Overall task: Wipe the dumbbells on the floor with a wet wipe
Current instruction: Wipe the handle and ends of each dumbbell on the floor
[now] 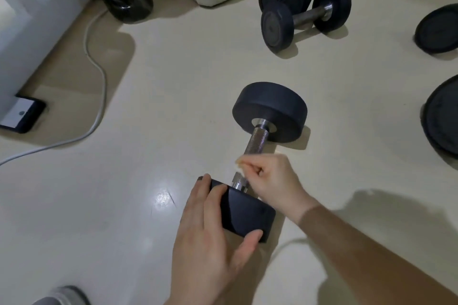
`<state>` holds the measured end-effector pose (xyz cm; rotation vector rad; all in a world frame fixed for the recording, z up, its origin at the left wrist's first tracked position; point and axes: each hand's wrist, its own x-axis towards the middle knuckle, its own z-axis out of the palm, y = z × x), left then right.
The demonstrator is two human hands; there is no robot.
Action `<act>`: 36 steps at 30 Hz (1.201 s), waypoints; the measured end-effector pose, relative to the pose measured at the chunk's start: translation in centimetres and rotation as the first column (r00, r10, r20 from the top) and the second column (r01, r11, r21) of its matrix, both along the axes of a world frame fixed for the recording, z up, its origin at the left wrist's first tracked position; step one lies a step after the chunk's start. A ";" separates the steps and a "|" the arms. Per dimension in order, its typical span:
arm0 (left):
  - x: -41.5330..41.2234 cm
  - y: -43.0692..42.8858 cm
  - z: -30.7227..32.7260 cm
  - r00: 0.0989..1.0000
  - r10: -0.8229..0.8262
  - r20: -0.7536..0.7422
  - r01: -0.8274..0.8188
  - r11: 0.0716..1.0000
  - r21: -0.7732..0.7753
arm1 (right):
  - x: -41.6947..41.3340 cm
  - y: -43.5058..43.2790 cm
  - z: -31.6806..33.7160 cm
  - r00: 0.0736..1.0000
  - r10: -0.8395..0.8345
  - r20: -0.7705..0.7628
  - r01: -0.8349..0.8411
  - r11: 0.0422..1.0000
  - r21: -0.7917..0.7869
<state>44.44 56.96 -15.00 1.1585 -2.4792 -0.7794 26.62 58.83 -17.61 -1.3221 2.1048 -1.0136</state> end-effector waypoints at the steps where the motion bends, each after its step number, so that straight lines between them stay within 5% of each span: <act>1: -0.2 0.2 -0.1 1.000 -0.013 -0.004 0.013 1.000 -0.021 | -0.5 0.3 0.0 0.999 0.042 -0.008 -0.042 0.999 0.010; 5: -0.7 1.0 -0.4 0.995 -0.080 0.057 0.085 0.991 -0.104 | -5.1 -1.7 -0.7 0.954 -0.299 -0.025 0.297 0.952 -0.070; 10: -0.3 1.3 -0.4 0.981 -0.192 0.012 0.192 0.968 -0.165 | -0.9 1.9 0.4 0.994 -0.034 0.108 0.029 0.998 0.047; 13: -0.1 1.4 0.2 0.978 -0.209 -0.025 0.203 0.967 -0.157 | -4.9 -0.1 -0.7 0.950 -0.308 0.050 0.308 0.951 0.021; 15: 0.0 1.3 0.5 0.972 -0.228 -0.058 0.216 0.964 -0.157 | -4.3 0.3 -0.6 0.937 -0.348 0.028 0.348 0.938 -0.004; 19: -0.7 1.1 0.5 0.957 -0.263 -0.120 0.249 0.961 -0.124 | -1.3 3.3 1.0 0.999 -0.003 0.035 0.000 0.997 0.078; 22: -1.0 1.3 0.5 0.949 -0.268 -0.164 0.252 0.961 -0.112 | -5.8 1.4 -0.2 0.979 -0.158 -0.129 0.159 0.987 -0.001; 24: -1.1 1.5 0.7 0.946 -0.259 -0.195 0.250 0.966 -0.070 | -5.5 1.8 -0.3 0.966 -0.237 -0.101 0.238 0.971 -0.005; 28: -1.4 2.0 1.0 0.974 -0.172 -0.149 0.191 0.973 0.128 | -2.5 5.1 0.4 0.999 -0.026 0.038 0.023 0.995 0.093; 31: -2.0 2.5 1.2 0.987 -0.126 -0.095 0.152 0.924 0.350 | -5.7 3.9 0.1 0.953 -0.301 0.021 0.301 0.953 0.023; 33: -2.3 2.6 1.6 0.977 -0.205 -0.057 0.212 0.924 0.319 | -6.0 4.0 0.0 0.912 -0.408 0.029 0.405 0.911 0.074; 36: -3.1 2.2 2.2 0.955 -0.294 -0.044 0.295 0.921 0.254 | -3.0 6.7 0.5 0.968 -0.225 0.111 0.209 0.968 0.141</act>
